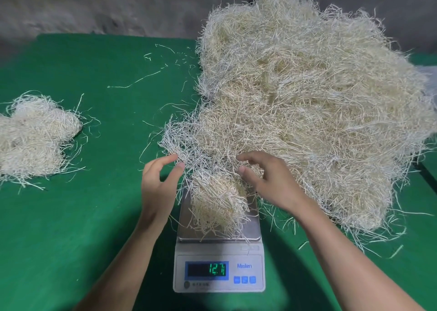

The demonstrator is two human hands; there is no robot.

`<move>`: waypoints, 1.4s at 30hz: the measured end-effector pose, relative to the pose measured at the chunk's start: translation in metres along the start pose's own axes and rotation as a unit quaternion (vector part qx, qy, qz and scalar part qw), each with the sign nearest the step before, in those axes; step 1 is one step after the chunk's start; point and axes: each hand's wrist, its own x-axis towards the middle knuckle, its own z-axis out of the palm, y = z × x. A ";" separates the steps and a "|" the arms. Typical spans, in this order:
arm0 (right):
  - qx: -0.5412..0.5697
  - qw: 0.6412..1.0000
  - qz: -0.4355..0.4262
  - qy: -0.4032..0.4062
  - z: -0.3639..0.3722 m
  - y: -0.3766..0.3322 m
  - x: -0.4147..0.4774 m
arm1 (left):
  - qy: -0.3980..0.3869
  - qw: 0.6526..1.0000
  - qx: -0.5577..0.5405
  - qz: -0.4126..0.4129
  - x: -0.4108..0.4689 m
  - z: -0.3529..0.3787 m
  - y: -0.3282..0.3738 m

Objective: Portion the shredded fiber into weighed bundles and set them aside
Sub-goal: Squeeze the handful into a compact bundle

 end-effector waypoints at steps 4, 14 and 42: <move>-0.002 1.000 0.000 -0.005 0.000 0.000 -0.001 | -0.007 1.000 -0.005 -0.008 -0.001 0.000 -0.002; 0.014 1.000 -0.004 -0.004 0.001 -0.001 0.000 | -0.020 1.000 -0.015 -0.015 -0.003 0.000 -0.003; -0.038 0.998 0.006 -0.045 0.075 0.008 0.007 | -0.051 0.965 0.094 -0.239 0.019 0.008 -0.055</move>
